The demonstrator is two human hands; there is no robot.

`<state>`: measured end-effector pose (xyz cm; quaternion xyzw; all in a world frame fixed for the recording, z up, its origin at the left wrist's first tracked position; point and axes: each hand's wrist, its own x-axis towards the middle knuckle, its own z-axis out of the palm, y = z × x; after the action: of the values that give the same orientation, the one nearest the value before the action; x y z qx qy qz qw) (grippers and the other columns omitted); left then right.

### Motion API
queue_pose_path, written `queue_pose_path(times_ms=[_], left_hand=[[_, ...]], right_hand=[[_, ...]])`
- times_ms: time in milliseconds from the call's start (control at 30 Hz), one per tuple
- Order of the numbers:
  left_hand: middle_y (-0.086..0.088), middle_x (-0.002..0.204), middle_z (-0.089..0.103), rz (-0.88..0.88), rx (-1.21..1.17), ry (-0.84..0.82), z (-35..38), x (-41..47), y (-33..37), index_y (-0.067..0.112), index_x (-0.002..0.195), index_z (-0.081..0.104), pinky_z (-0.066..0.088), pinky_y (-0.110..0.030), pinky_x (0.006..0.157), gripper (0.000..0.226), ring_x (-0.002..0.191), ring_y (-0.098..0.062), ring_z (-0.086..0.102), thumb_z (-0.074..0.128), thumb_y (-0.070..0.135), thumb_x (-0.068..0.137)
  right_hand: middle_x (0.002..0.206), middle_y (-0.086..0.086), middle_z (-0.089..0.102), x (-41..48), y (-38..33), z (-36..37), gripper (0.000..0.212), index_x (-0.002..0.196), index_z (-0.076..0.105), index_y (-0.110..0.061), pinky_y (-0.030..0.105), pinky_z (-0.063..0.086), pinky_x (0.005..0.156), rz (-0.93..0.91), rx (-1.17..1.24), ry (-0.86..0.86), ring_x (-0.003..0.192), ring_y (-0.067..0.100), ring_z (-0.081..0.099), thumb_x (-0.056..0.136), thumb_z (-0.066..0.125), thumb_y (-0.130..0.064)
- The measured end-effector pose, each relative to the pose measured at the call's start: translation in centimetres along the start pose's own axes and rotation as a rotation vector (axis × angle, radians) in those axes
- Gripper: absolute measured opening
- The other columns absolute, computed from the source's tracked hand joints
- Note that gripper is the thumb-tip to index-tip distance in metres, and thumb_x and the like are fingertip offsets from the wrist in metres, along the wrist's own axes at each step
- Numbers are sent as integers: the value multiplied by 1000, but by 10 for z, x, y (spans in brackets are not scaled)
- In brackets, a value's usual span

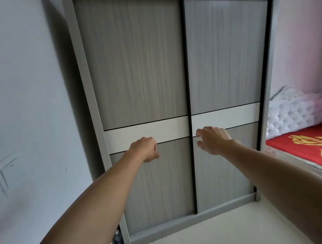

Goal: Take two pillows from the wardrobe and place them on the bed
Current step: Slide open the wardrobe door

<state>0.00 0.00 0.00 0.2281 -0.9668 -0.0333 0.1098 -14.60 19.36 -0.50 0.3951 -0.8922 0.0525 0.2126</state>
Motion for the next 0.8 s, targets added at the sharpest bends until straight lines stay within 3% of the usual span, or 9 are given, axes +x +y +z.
queue_pose_path(times_ms=[600,800], left_hand=[[-4,105,61,-59,-11,-69,80,183,17,20,98,63,40,-29,71,24,84,-24,54,65,35,80],[-6,109,62,-84,-27,-114,111,247,18,20,101,63,42,-29,74,26,96,-27,60,66,36,80]], right_hand=[[108,7,65,150,101,126,27,112,61,-15,36,49,74,-2,39,-69,92,29,63,93,48,-30],[111,5,66,200,135,178,27,112,61,-17,35,47,72,7,51,-161,96,28,62,91,50,-31]])
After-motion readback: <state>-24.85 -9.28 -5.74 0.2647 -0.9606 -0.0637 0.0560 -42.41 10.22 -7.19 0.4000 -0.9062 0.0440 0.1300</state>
